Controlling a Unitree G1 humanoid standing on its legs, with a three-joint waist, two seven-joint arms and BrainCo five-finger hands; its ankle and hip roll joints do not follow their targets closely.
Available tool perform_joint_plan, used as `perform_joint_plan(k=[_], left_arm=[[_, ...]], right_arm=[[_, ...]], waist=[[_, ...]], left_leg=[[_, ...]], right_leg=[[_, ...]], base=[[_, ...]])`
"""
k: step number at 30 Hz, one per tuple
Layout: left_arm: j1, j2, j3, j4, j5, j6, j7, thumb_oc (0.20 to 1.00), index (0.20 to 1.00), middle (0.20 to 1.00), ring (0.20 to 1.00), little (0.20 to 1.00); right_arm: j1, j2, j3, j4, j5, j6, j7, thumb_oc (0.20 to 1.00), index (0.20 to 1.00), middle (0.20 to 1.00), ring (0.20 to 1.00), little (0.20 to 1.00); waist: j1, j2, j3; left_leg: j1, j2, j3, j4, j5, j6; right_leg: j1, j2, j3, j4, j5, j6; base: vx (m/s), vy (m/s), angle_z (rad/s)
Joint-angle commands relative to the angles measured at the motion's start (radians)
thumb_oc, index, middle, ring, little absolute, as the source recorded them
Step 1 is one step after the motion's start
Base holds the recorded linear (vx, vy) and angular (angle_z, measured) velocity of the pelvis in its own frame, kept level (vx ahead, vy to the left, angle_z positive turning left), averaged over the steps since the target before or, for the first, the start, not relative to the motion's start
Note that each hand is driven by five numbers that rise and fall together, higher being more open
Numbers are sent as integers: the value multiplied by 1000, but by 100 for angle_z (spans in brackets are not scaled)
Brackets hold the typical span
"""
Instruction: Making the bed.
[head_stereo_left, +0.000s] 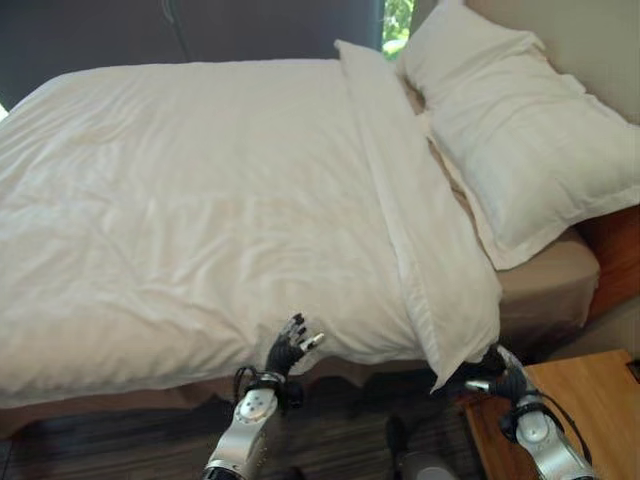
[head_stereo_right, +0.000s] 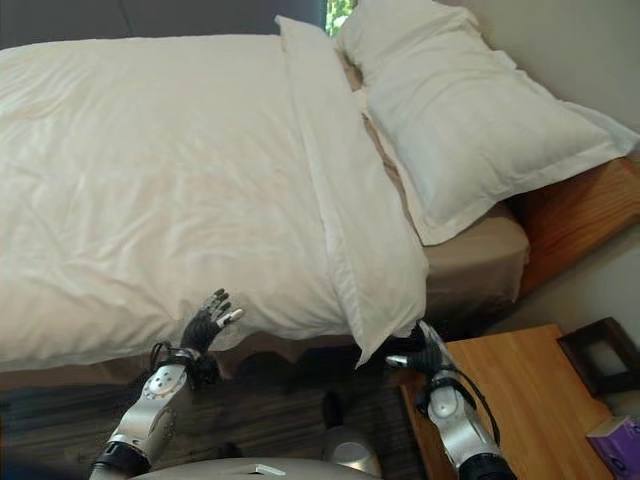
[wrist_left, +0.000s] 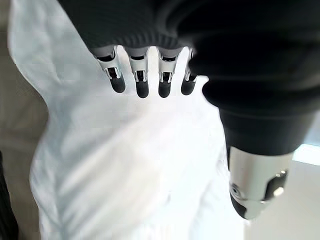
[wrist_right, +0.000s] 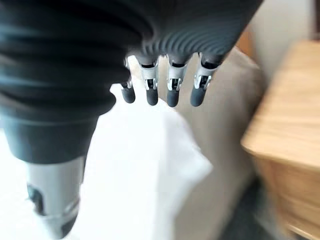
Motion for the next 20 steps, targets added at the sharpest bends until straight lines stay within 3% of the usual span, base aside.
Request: perform_joint_plan(k=[1,12,20], left_arm=[[-28,24,47,-87,57,-44,4,1000,1000,1000,1000,1000],[5,112,158,-207,270,-67,84,1000,1000,1000,1000,1000],[22,163,224,-292,361,-83,123,1000,1000,1000,1000,1000]], right_arm=[[-57,-44,-11,-112,-10,-49,-30,1000,1000,1000,1000,1000],[-65,25,-33,-353,259,-150,20,1000,1000,1000,1000,1000],[-49,30,-41,-443,307,-179,50,1000,1000,1000,1000,1000]], waist=[[2,-2,18],[29,5,12],[38,8,9]], left_leg=[[46,19,2,13,-84,10],[66,12,-10,13,-97,14],[77,12,-14,13,-101,13]], right_leg=[[43,-31,-12,23,-134,31],[66,-43,-19,28,-137,30],[78,-48,-27,29,-141,31]], base=[[19,28,-7],[14,12,0],[7,5,2]])
